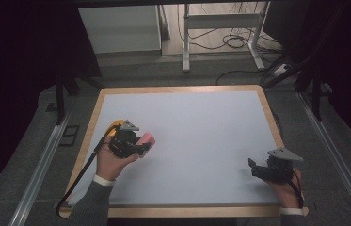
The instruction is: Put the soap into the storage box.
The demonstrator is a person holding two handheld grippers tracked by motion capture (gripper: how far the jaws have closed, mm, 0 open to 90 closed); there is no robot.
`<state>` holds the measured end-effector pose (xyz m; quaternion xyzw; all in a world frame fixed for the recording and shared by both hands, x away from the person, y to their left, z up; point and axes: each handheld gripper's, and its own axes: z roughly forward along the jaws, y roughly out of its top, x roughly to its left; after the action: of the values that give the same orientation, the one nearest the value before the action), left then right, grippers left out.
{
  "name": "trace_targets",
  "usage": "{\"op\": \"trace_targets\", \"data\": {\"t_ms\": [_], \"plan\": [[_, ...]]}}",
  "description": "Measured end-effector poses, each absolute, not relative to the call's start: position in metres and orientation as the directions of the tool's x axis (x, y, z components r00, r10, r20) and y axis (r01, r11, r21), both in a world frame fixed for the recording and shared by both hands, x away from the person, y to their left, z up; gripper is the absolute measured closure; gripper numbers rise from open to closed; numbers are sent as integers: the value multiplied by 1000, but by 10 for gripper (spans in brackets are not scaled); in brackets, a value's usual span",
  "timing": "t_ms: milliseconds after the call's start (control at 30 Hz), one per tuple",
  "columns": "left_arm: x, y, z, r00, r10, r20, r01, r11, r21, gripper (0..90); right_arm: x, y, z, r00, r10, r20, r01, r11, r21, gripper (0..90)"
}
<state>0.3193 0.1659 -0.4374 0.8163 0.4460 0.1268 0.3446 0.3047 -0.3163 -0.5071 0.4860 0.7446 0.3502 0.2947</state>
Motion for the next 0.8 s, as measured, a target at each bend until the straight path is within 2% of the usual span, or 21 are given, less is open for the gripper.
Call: {"op": "trace_targets", "data": {"t_ms": [800], "plan": [[325, 181, -432, 540, 836, -96, 652, -343, 676, 603, 305, -317, -507, -348, 932, -97, 521, 279, 807, 102]]}}
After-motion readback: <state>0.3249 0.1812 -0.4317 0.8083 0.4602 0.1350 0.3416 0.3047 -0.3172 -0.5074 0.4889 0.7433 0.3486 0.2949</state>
